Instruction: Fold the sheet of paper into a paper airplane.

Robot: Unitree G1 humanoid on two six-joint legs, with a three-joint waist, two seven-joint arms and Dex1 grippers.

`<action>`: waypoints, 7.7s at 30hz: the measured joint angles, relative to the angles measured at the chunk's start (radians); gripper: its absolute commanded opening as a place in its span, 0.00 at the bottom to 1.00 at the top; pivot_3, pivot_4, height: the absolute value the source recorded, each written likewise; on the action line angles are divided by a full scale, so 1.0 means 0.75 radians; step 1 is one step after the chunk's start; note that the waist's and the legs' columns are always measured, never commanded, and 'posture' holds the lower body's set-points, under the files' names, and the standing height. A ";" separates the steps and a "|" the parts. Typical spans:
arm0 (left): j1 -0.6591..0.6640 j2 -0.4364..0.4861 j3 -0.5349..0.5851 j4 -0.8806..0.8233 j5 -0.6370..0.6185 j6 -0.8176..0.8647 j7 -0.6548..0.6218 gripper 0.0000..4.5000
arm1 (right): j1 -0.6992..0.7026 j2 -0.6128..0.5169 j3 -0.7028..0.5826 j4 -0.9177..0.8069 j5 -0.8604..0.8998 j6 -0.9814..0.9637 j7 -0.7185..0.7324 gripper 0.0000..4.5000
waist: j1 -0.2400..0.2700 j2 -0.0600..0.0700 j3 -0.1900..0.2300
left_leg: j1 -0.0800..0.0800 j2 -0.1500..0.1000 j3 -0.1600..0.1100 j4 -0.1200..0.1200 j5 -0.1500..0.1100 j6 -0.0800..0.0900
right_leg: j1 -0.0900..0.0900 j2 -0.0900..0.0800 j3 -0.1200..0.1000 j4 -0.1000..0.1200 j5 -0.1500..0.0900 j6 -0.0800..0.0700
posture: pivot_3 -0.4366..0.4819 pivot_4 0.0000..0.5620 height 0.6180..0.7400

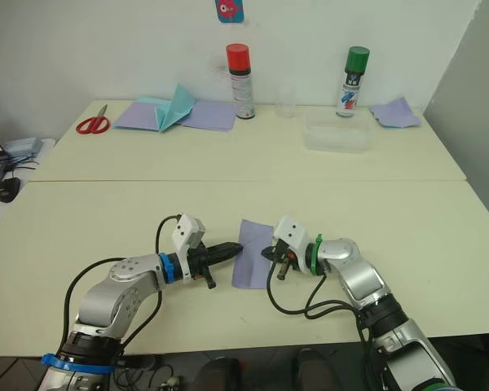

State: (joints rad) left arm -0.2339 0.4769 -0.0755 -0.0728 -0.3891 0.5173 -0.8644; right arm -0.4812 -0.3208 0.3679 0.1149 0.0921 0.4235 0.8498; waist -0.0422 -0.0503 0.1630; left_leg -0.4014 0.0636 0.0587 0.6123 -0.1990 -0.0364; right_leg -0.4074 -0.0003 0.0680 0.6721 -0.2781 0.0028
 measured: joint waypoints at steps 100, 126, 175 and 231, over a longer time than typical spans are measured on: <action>-0.140 -0.032 -0.170 0.170 0.252 -0.241 -0.039 0.00 | -0.059 0.390 -0.672 -0.630 0.577 1.430 -0.699 0.01 | -0.012 0.001 0.004 | -0.022 0.000 -0.003 0.002 0.000 0.000 | -0.019 0.010 -0.006 0.008 0.004 0.007 | 0.48 0.27 1.00; -0.215 0.032 -0.244 0.236 0.292 -0.300 -0.178 0.00 | -0.002 0.104 -0.764 -0.584 0.596 1.396 -0.671 0.01 | -0.018 0.002 0.001 | -0.020 -0.002 -0.002 0.003 0.000 0.000 | -0.017 0.012 -0.004 0.008 0.004 0.007 | 0.48 0.27 1.00; -0.250 0.000 -0.254 0.264 0.309 -0.281 -0.181 0.00 | 0.034 0.401 -1.078 -0.411 1.037 1.577 -1.088 0.00 | -0.015 0.005 -0.001 | -0.022 -0.001 -0.002 0.009 0.000 0.000 | -0.016 0.012 -0.003 0.010 0.004 0.008 | 0.48 0.27 1.00; -0.260 -0.029 -0.355 0.218 0.376 -0.240 -0.131 0.00 | 0.094 -0.542 -0.440 -0.447 1.739 0.996 -1.224 0.78 | -0.002 0.004 -0.002 | -0.020 0.000 -0.004 0.017 0.000 0.000 | -0.009 0.011 -0.001 0.007 0.006 0.012 | 0.48 0.27 1.00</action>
State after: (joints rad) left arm -0.4291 0.4551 -0.3418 0.0905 -0.1072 0.3371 -0.9623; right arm -0.4108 -0.7273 0.0382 -0.2203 1.3966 1.1704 -0.0679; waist -0.0435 -0.0471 0.1618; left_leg -0.4168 0.0637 0.0559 0.6249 -0.1990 -0.0362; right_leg -0.4139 0.0078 0.0669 0.6770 -0.2734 0.0118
